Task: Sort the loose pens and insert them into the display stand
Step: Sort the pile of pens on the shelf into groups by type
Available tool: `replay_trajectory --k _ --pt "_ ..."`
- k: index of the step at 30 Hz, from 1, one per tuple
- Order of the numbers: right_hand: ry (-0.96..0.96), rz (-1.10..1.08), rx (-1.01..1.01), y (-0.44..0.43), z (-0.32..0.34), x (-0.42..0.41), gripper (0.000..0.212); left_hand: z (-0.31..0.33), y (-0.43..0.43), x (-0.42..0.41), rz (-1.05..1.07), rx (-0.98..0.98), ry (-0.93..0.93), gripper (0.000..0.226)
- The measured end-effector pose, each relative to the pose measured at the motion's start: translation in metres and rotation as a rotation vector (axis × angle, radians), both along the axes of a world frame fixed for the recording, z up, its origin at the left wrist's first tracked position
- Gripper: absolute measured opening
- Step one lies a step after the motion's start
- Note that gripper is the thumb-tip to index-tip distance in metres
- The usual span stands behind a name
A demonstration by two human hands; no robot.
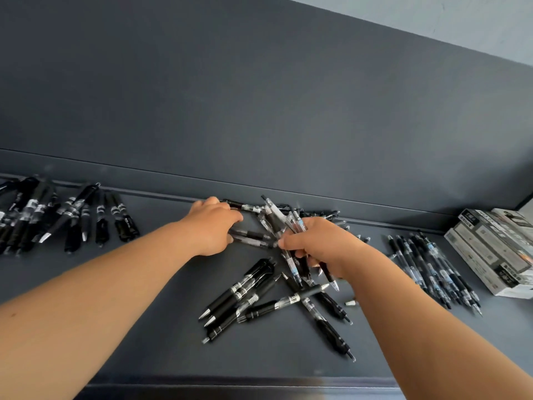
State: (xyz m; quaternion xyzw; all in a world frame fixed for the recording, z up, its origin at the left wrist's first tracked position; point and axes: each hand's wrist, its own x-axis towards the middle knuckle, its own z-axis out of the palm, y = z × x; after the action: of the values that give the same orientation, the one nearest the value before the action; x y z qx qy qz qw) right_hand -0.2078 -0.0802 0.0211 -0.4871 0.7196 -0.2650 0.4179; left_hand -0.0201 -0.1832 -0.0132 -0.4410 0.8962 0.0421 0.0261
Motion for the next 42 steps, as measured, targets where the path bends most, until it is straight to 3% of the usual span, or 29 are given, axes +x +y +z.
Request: replay_trajectory --k 6,10,16,23,30,33,40,42 --pt "-0.22 -0.095 -0.052 0.0 0.007 0.013 0.011 0.0 -0.003 0.011 0.023 0.111 0.135 0.011" --pt "-0.398 -0.168 -0.016 -0.006 0.009 0.029 0.015 0.001 0.002 0.02 0.08 0.185 0.224 0.01" --pt "-0.544 -0.223 -0.059 -0.028 0.013 0.074 0.011 0.023 -0.001 0.068 0.277 0.271 0.522 0.011" --pt "-0.544 -0.103 -0.024 -0.074 0.008 0.164 0.012 0.042 -0.012 0.16 0.564 0.093 0.696 0.013" --pt "-0.497 -0.001 0.064 -0.121 -0.003 0.241 0.013 0.031 -0.026 0.223 0.749 -0.025 0.638 0.018" --pt "-0.403 0.035 0.065 -0.132 -0.008 0.253 0.021 0.024 -0.033 0.231 0.81 -0.028 0.608 0.017" --pt "-0.114 0.067 -0.044 -0.149 -0.006 0.254 0.01 0.01 -0.043 0.233 0.819 -0.001 0.575 0.03" --pt "-0.068 0.095 -0.054 -0.151 -0.005 0.255 0.017 0.01 -0.043 0.234 0.814 -0.015 0.565 0.031"
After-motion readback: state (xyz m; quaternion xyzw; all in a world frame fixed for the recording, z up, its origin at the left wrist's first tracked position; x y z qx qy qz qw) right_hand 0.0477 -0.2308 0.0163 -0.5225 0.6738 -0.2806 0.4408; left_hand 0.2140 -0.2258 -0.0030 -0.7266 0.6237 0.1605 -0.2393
